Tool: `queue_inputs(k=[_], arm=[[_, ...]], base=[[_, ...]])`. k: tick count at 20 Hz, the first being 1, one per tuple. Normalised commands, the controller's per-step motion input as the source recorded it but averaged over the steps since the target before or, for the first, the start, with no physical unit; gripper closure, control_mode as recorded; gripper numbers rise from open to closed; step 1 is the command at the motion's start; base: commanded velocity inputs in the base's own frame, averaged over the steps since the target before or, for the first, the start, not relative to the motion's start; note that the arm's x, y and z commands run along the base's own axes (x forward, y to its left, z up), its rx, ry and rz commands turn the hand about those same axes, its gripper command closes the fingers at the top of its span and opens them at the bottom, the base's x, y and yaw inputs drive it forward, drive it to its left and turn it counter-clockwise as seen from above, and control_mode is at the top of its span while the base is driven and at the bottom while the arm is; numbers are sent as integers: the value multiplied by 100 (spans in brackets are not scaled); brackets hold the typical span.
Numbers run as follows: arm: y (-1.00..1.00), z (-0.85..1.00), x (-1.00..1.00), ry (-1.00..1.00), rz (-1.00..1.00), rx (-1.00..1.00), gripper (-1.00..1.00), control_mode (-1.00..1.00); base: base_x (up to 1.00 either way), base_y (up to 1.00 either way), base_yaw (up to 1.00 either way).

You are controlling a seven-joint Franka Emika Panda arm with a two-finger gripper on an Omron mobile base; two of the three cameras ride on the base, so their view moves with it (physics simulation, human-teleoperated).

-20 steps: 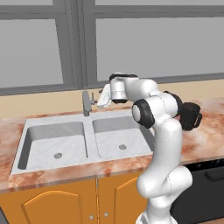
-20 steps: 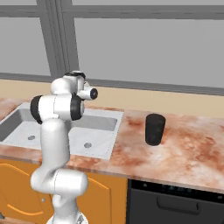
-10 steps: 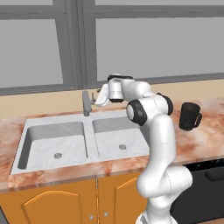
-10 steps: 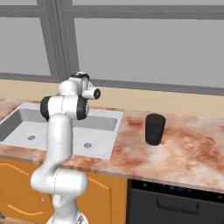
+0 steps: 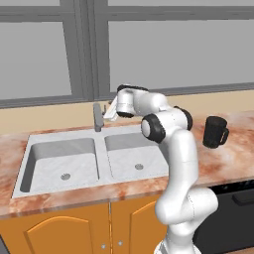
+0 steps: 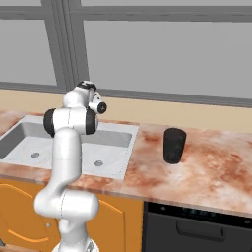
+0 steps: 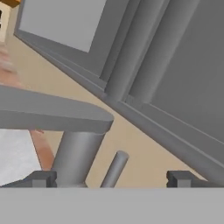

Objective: Turn on the sink faucet and place the jug under the water for a few seconds to fill it up.

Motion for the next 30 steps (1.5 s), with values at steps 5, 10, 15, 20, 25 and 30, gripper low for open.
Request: queue_inputs(k=[5,10,15,20,25,30], arm=[[0,-33,46,1,2,5,-100,-100],[0,-35,39,2,1,6,100,-100],[0,-37,34,1,0,4,100,-100],[-12,-39,20,0,0,5,100,-100],[-24,-34,18,0,0,6,100,-100],[-56,-27,24,0,0,6,100,-100]], base=[[0,0,0],[0,0,0],[0,0,0],[0,0,0],[0,0,0],[0,0,0]])
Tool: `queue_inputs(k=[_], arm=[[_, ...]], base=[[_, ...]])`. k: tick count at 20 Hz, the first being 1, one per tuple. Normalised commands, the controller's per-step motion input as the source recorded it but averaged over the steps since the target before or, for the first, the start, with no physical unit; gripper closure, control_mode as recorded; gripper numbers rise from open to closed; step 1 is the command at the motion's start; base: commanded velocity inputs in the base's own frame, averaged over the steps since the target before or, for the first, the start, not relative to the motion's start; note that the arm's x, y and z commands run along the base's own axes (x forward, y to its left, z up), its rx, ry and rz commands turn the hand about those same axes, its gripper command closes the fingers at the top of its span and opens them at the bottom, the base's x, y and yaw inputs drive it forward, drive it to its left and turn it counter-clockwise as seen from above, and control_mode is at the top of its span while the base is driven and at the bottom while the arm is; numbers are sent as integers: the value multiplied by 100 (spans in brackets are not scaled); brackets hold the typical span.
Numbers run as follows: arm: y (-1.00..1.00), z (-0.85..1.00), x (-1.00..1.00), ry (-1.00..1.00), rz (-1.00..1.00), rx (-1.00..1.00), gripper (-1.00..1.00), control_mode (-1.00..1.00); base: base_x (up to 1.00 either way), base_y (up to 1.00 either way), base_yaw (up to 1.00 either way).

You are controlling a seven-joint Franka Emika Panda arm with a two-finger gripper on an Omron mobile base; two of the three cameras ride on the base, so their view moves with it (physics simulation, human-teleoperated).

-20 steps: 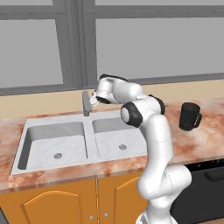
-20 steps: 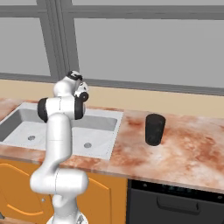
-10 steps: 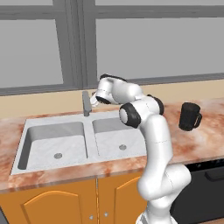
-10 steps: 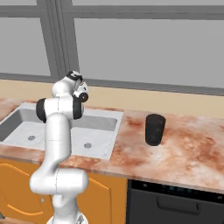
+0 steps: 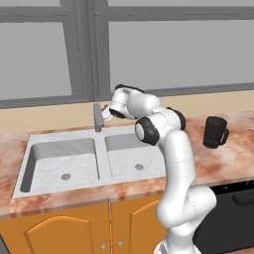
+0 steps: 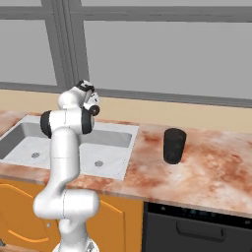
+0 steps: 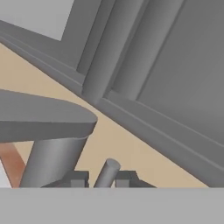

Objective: Turn on the sink faucet and place the jug under the water for a few seconds to fill it up.

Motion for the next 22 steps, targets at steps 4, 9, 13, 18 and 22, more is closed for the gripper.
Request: queue_inputs(k=[4,9,13,18,22], arm=[[-60,-24,31,0,0,8,100,-100],[-31,-16,36,2,0,6,100,-100],[-40,-23,13,7,-12,6,100,-100],[-70,-38,0,12,-20,15,100,-100],[-83,-48,0,12,-18,18,100,-100]], base=[[0,0,0],[0,0,0],[0,0,0],[0,0,0],[0,0,0]])
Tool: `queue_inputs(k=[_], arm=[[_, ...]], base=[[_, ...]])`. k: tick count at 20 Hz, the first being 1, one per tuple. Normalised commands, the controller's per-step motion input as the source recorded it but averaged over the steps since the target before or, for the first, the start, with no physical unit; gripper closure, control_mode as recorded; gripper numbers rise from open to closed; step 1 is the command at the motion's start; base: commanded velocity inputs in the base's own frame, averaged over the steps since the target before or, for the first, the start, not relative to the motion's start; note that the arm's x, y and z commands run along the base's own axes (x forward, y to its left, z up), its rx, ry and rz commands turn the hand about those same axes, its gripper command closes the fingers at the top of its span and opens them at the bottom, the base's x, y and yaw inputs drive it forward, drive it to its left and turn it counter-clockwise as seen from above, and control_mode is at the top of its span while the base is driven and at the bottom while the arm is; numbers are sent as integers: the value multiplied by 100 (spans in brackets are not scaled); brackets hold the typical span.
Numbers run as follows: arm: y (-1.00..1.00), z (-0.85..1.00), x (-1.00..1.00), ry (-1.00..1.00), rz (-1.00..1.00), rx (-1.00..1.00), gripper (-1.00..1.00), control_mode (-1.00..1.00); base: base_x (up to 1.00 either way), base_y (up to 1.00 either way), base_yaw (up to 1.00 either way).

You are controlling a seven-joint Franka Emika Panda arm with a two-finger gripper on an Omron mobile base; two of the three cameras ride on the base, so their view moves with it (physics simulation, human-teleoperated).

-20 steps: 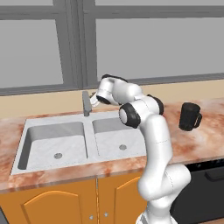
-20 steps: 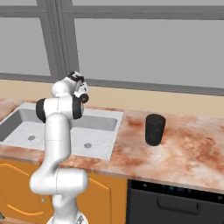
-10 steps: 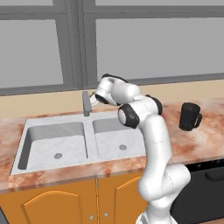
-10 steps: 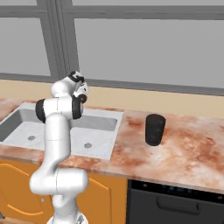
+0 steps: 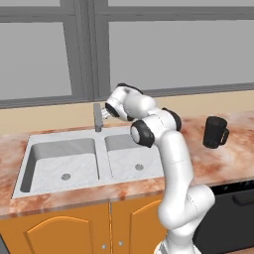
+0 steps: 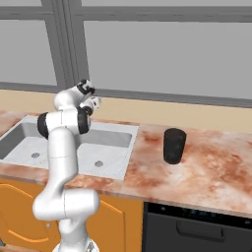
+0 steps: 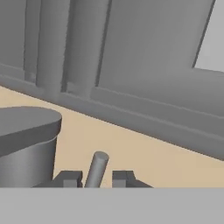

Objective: Turn on the sink faucet and place the jug under the water for a few seconds to fill it up.

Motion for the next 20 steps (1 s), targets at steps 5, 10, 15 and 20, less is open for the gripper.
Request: queue_inputs(k=[5,10,15,20], arm=[[-100,-56,0,6,-10,19,100,-100],[-100,-65,0,5,-3,19,100,-100],[-93,-50,0,9,-2,15,100,-100],[-48,-44,2,15,-1,4,100,-100]], base=[[0,0,0],[0,0,0],[0,0,0],[0,0,0]])
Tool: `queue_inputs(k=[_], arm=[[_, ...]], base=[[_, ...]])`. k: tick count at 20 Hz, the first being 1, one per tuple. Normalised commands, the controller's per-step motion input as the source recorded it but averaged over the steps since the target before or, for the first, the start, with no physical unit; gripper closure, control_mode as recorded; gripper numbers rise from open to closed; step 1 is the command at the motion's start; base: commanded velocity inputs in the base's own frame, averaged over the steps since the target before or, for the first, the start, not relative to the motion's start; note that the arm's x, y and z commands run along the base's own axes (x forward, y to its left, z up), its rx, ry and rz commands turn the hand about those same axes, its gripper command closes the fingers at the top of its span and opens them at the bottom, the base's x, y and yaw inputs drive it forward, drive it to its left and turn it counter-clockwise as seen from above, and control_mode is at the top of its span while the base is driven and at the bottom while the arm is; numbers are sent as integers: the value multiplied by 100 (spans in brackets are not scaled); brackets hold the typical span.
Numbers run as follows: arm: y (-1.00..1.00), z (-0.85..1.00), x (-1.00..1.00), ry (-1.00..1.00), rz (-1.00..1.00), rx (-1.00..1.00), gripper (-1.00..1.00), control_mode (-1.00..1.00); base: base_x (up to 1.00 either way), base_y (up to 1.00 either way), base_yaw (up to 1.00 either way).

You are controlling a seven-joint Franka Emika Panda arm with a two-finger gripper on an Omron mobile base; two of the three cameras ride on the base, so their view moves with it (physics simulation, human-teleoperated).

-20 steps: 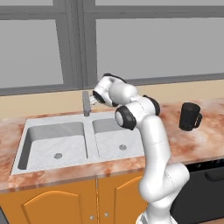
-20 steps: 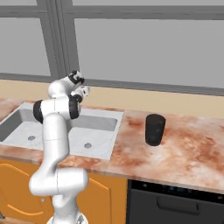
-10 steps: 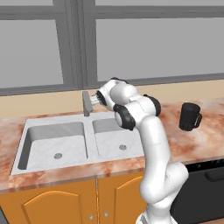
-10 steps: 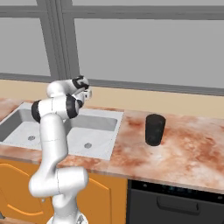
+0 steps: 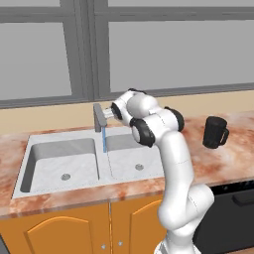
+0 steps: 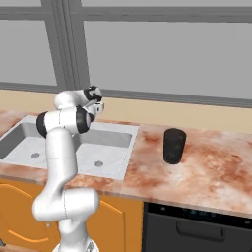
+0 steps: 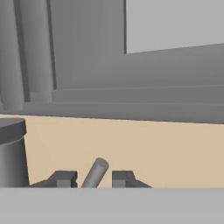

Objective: Turn on the sink faucet and place the jug under the water for a few seconds to fill it up.

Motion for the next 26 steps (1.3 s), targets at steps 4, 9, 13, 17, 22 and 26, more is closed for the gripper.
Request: queue_inputs(k=[4,9,13,17,22,26], arm=[[-28,-48,3,16,0,0,100,-100],[-41,-16,-14,2,0,0,-100,-100],[-64,0,-46,-9,2,1,-100,-100],[-48,1,-40,-13,5,0,-100,-100],[-14,54,-63,-14,2,-1,-100,-100],[-12,100,-84,-3,0,-10,-100,-100]], base=[[0,0,0],[0,0,0],[0,0,0],[0,0,0],[0,0,0],[0,0,0]])
